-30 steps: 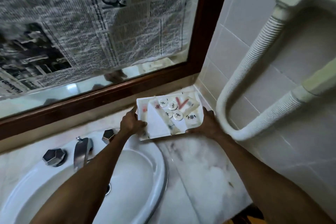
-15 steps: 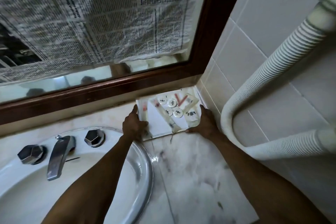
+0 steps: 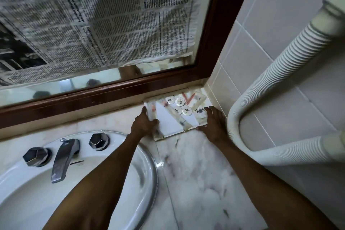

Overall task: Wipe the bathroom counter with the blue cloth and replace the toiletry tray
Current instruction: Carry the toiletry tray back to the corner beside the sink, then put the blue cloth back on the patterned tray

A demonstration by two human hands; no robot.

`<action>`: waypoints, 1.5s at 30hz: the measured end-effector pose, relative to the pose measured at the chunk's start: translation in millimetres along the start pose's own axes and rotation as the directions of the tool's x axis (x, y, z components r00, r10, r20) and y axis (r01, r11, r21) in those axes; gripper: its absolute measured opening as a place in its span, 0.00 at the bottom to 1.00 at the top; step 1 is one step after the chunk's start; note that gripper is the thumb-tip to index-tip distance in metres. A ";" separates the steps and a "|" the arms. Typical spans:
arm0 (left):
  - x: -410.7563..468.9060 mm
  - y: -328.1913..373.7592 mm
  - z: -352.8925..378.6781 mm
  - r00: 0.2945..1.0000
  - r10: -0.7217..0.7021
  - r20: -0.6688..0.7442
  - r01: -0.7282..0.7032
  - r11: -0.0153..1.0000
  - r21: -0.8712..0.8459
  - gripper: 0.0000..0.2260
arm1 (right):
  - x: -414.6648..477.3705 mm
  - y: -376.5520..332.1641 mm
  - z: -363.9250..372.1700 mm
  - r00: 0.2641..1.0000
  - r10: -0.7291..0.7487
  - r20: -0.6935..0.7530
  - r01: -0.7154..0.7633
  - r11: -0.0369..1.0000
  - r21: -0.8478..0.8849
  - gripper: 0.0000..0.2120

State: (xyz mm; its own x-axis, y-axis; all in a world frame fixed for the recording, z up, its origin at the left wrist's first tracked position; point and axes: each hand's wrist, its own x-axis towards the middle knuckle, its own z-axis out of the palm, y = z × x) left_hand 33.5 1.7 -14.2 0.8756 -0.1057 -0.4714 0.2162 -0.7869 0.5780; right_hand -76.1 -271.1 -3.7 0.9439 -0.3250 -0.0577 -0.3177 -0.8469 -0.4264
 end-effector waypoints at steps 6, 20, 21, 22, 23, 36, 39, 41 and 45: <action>-25.6 -12.6 -55.2 0.985 0.141 -0.102 -0.120 0.974 0.193 0.20 | -20.9 -29.7 7.2 0.992 -0.025 -0.124 0.040 0.992 0.122 0.30; -207.2 -221.7 -227.5 0.860 0.238 -0.451 -0.245 0.969 0.045 0.14 | -128.3 -337.4 67.5 0.930 -0.332 -0.155 0.365 0.809 0.461 0.12; -217.9 -241.1 -236.1 0.853 0.233 -0.467 -0.236 0.970 0.054 0.14 | -140.8 -354.8 75.2 0.925 -0.349 -0.149 0.377 0.797 0.472 0.13; -232.1 -264.2 -246.2 0.848 0.218 -0.482 -0.215 0.975 0.062 0.14 | -155.9 -375.7 84.9 0.917 -0.374 -0.141 0.393 0.779 0.489 0.13; -246.3 -287.3 -255.2 0.850 0.198 -0.488 -0.192 0.979 0.063 0.14 | -170.2 -394.1 95.5 0.907 -0.399 -0.136 0.410 0.759 0.506 0.13; -341.5 -528.7 -349.8 0.756 -0.173 -0.632 0.130 0.985 -0.115 0.15 | -286.1 -595.7 223.4 0.724 -0.677 0.133 0.534 0.672 0.514 0.15; -329.0 -571.7 -364.4 0.735 -0.221 -0.641 0.185 0.975 -0.124 0.16 | -284.0 -630.5 257.7 0.699 -0.673 0.243 0.524 0.712 0.467 0.18; -317.3 -593.8 -374.0 0.730 -0.281 -0.623 0.252 0.958 -0.138 0.20 | -280.7 -646.5 280.4 0.680 -0.672 0.294 0.524 0.725 0.447 0.19; -278.0 -639.7 -398.6 0.744 -0.335 -0.578 0.284 0.942 -0.179 0.26 | -265.9 -679.4 333.8 0.648 -0.676 0.352 0.533 0.732 0.424 0.21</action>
State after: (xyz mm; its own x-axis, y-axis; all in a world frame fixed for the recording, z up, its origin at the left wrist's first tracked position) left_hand -176.0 776.9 12.6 0.8289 0.5363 -0.1589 0.5299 -0.6620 0.5300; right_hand -81.3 531.3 -0.1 0.8577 0.5097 -0.0670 0.3088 -0.6150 -0.7256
